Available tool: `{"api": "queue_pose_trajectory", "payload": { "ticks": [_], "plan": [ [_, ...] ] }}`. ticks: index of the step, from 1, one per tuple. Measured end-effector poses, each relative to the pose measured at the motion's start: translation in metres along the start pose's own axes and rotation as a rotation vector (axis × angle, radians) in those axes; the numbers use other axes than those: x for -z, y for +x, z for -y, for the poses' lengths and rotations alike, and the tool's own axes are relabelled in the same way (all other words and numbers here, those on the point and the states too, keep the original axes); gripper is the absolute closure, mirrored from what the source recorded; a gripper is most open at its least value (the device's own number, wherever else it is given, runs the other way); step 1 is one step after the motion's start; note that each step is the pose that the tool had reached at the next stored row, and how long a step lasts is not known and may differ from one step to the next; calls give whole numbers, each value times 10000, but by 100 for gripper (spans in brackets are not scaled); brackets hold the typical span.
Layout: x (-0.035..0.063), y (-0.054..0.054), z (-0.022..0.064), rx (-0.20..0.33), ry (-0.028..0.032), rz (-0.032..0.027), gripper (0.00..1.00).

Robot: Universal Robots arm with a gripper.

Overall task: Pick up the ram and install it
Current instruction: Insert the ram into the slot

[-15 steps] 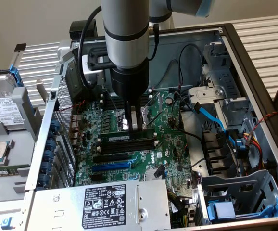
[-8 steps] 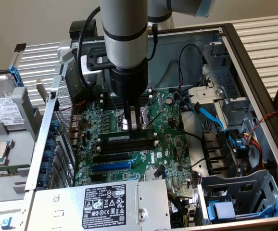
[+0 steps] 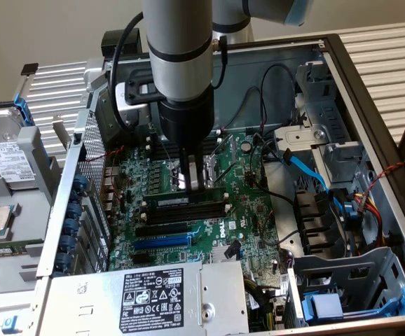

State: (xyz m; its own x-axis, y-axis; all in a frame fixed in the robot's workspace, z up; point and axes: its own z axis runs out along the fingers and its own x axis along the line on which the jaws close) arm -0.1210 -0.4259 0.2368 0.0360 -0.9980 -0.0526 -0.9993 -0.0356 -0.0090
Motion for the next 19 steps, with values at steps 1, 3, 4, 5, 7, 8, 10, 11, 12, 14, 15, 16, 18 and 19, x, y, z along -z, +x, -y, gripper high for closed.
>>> {"api": "queue_pose_trajectory", "payload": {
  "ticks": [1, 3, 4, 5, 7, 8, 10, 11, 12, 14, 15, 16, 18, 19],
  "plan": [
    [-2, 0, -3, -3, 0, 0, 86],
    [-8, 1, -3, -13, 1, 0, 86],
    [-10, 1, -4, -21, 1, -1, 86],
    [-16, 1, -6, -31, 2, 1, 86],
    [-20, 1, -8, -51, 1, -2, 86],
    [-21, 1, -8, -62, 2, -2, 86],
    [-24, 1, -8, -86, 4, -1, 86],
    [-25, 1, -8, -103, 6, 0, 86],
    [-25, 1, -8, -118, 7, 0, 86],
    [-25, 2, -8, -151, 9, 0, 86],
    [-25, 3, -8, -154, 8, -1, 86],
    [-26, 5, -8, -154, 9, 0, 86],
    [-25, 11, -8, -154, 8, -1, 86],
    [-25, 12, -9, -154, 9, 0, 86]
  ]
}}
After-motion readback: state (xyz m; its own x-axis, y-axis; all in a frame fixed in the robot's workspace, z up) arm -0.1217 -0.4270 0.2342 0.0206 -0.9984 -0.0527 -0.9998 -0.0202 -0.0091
